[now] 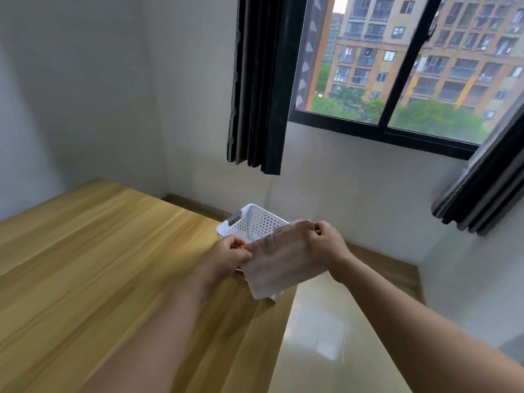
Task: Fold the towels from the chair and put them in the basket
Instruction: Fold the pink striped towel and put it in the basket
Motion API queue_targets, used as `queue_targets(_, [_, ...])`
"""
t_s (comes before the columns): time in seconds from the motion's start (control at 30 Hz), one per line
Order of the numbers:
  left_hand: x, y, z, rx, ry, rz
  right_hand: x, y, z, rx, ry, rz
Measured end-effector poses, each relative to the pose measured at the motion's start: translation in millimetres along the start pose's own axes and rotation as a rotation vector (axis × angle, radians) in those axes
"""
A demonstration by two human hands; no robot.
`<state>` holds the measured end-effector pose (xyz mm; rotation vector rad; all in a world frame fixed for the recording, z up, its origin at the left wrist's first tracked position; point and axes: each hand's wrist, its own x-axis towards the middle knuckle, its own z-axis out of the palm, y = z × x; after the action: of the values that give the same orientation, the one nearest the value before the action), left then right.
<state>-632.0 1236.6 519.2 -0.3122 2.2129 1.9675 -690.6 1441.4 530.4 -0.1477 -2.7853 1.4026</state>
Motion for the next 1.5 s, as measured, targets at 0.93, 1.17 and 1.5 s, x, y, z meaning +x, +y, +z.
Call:
queue_targets(0.93, [327.5,-116.3,111.7,1.252,-0.386,-0.732,308.2,143.2,162.7,-1.035,-0.967,-0.429])
queue_targets(1.17, [338.5,-152.7,121.2,1.273,-0.25,-0.764,304.5,172.1,200.0,-1.247,-0.975,-0.403])
queue_targets(1.5, [319.2,-111.0,98.4,1.526,0.065,-0.4,301.3,129.5,155.0,-0.988,-0.862,-0.605])
